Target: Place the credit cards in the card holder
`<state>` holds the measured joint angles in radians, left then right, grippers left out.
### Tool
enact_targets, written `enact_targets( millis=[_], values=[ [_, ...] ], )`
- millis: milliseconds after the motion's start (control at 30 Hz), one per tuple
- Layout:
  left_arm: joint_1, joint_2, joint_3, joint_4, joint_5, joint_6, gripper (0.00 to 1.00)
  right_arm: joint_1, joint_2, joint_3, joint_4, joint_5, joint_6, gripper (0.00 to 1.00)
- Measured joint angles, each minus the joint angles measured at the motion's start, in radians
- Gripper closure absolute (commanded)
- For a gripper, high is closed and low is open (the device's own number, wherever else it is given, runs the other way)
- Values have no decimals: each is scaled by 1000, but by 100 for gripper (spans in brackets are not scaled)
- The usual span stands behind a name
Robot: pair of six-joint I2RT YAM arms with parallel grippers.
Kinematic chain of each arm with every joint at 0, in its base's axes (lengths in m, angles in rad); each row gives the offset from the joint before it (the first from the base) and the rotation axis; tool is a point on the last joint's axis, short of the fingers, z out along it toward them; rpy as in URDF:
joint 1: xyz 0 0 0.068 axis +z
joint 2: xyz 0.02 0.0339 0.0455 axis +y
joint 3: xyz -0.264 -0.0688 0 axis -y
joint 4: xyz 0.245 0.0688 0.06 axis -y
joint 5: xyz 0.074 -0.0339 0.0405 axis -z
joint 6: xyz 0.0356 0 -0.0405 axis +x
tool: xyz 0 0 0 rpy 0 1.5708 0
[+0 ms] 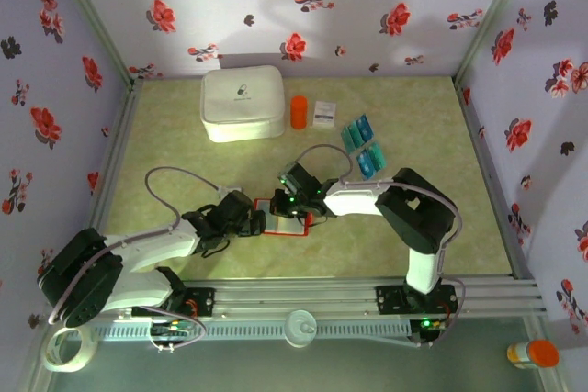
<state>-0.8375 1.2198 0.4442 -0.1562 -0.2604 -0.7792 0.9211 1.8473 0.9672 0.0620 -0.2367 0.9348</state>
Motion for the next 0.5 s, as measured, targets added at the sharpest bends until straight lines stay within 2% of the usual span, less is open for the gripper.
enact_targets(
  millis=[500],
  values=[
    [0, 27, 3, 26, -6, 3, 0, 3, 1, 0, 20, 0, 11, 92]
  ],
)
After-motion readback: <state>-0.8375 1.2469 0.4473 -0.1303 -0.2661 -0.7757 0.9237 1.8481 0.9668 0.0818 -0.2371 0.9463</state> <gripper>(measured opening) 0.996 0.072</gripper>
